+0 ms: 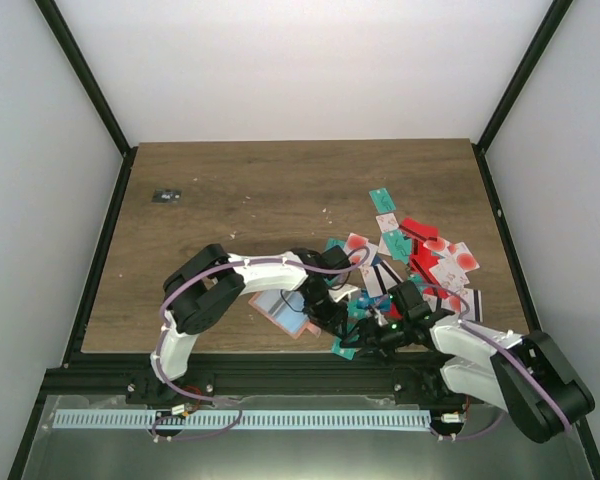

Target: Put the credit cards into the card holder

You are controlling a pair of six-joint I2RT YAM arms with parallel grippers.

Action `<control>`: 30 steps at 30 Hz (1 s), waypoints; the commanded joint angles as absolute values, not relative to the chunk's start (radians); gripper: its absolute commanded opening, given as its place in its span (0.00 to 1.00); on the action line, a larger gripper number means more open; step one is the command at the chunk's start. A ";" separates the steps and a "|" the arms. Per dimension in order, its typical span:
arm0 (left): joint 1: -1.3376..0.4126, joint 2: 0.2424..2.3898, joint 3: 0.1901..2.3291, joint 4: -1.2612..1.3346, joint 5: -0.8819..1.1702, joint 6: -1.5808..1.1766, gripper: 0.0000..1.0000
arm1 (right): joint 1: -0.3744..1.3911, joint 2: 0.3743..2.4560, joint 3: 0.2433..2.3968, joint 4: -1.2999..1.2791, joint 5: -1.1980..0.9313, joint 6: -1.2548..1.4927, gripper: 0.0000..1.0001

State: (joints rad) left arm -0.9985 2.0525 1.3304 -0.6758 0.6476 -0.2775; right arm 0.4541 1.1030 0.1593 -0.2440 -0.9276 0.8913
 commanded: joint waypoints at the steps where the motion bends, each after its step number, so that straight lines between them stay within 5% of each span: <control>1: -1.008 2.074 1.276 -0.679 0.677 -0.272 0.30 | 0.533 1.139 0.067 -0.179 -0.768 1.001 0.61; 14: -1.022 2.064 1.216 -0.639 0.743 -0.307 0.30 | 0.586 0.993 0.009 -0.147 -0.661 1.096 0.51; 23: -1.021 2.030 1.211 -0.612 0.721 -0.334 0.30 | 0.587 0.863 0.024 -0.248 -0.622 1.119 0.07; 30: -0.965 1.915 1.293 -0.653 0.643 -0.362 0.32 | 0.586 0.781 0.145 -0.392 -0.602 1.094 0.01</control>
State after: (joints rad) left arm -1.0061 2.0041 1.2377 -0.6155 0.7235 -0.3408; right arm 0.5903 0.8036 0.0750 -0.1970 -0.7086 1.0954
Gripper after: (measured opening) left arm 0.305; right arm 0.027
